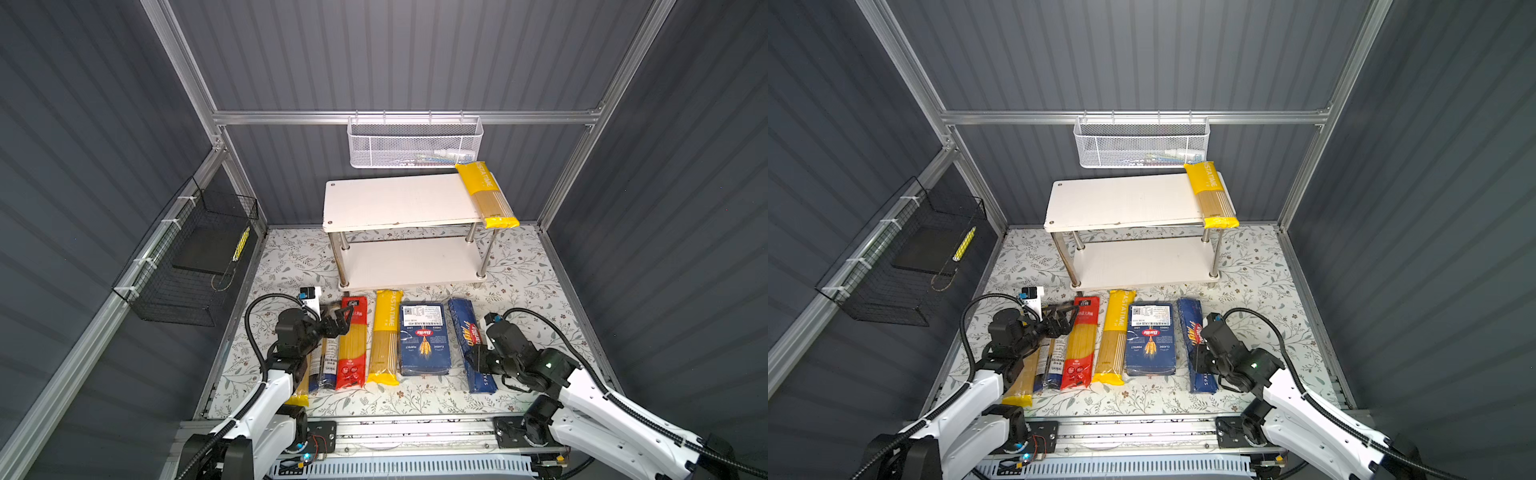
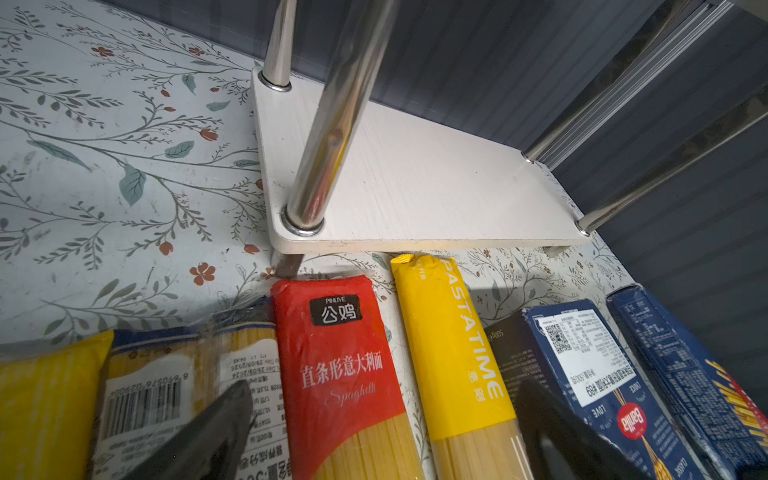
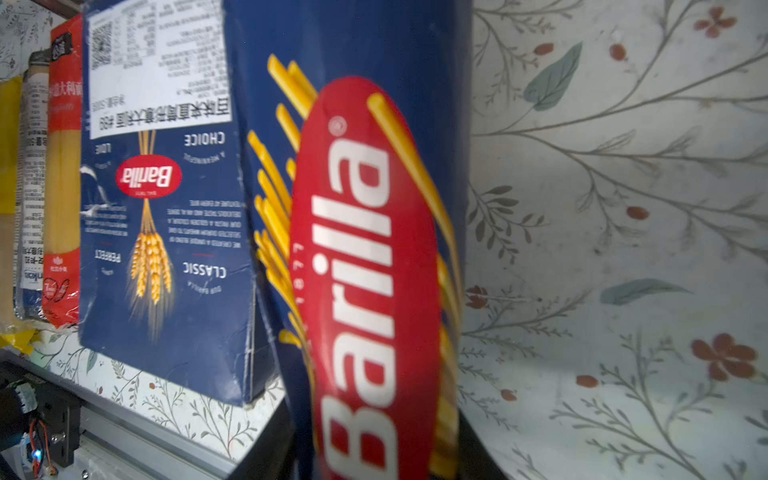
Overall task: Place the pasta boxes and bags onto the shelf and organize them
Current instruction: 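Adjust the right gripper's hold on the blue Barilla box, then lift the narrow blue Barilla box with the right gripper toward the shelf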
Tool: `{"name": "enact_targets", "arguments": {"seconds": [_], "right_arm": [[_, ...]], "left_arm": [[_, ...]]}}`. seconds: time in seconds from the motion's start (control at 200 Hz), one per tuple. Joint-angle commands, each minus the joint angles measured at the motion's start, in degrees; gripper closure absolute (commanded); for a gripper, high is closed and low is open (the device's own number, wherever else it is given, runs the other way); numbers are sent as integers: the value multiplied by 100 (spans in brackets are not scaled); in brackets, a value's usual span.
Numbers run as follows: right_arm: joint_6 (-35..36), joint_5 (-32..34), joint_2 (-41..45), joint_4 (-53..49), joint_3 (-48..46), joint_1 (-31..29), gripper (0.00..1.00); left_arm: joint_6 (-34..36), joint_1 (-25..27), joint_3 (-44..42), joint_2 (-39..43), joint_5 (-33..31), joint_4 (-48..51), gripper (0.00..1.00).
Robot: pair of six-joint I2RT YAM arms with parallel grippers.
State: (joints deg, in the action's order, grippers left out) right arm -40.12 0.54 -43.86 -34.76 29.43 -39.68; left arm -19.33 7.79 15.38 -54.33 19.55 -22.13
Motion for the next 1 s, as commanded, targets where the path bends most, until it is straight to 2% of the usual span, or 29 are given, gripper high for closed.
{"name": "enact_targets", "arguments": {"seconds": [0.0, 0.215, 0.66, 0.995], "right_arm": [[277, 15, 140, 127, 536, 17, 64], [417, -145, -29, -103, 1093, -76, 65], [414, 246, -532, -540, 2380, -1224, 64], [660, 351, -1142, -620, 3252, -1585, 64]], "left_arm": [[41, -5, 71, 36, -14, 39, 0], [45, -6, 80, 84, -15, 76, 0], [51, -4, 88, 80, -23, 95, 0], [31, -6, 80, 53, -22, 61, 0]]}}
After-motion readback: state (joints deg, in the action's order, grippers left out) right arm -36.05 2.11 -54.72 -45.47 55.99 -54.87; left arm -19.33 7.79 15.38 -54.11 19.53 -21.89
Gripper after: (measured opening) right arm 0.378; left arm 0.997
